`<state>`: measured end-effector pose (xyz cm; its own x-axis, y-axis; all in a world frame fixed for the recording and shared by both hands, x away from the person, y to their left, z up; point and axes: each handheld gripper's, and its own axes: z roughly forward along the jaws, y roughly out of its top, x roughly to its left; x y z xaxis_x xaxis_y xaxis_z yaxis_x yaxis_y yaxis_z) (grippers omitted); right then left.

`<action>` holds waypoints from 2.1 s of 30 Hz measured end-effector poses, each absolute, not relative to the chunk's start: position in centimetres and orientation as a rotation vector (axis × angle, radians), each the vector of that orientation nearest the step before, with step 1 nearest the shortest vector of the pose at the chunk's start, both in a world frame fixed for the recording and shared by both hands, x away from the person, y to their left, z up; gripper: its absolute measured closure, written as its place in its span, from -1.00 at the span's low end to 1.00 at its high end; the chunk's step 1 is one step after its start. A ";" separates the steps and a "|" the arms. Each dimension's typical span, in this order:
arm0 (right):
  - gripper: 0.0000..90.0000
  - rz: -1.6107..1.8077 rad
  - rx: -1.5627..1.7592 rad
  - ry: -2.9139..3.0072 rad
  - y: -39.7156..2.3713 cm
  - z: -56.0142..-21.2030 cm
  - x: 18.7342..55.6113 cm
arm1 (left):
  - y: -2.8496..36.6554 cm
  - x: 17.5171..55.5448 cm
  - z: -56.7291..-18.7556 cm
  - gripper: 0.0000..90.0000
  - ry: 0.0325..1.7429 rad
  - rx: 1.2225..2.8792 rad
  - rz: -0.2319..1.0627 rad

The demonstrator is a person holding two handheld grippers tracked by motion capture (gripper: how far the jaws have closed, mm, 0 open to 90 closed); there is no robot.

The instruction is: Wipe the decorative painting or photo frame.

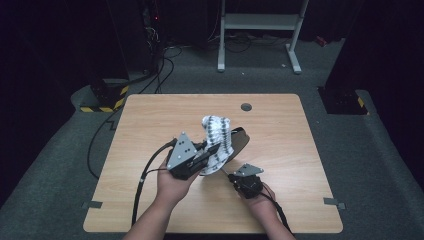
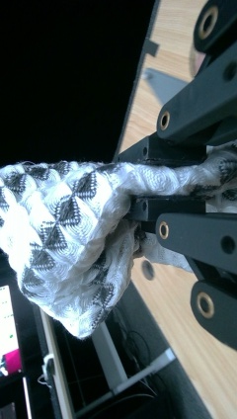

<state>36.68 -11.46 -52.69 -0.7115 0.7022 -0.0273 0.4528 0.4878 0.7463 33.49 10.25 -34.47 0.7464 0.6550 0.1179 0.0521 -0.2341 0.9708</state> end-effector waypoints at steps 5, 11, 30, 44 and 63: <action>0.99 1.060 0.974 2.410 -11.4 -52.7 36.6 | 8.1 34.8 -32.9 0.76 0.529 1.755 0.635; 0.99 1.061 0.968 2.412 -11.5 -52.7 36.7 | 6.9 35.9 -32.3 0.76 0.525 1.778 0.618; 0.98 1.059 0.973 2.414 -11.4 -52.7 36.6 | 14.4 31.4 -37.1 0.77 0.579 1.726 0.577; 0.98 1.053 0.979 2.420 -11.5 -52.7 36.7 | 16.9 29.9 -41.0 0.76 0.663 1.740 0.592; 0.98 1.053 0.980 2.422 -11.5 -52.7 36.7 | 13.5 31.6 -36.6 0.74 0.569 1.733 0.657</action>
<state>36.72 -11.49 -52.71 -0.7121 0.7018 -0.0211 0.4634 0.4923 0.7368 31.57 13.49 -36.61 0.7266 0.6730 0.1383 0.0407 -0.2430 0.9692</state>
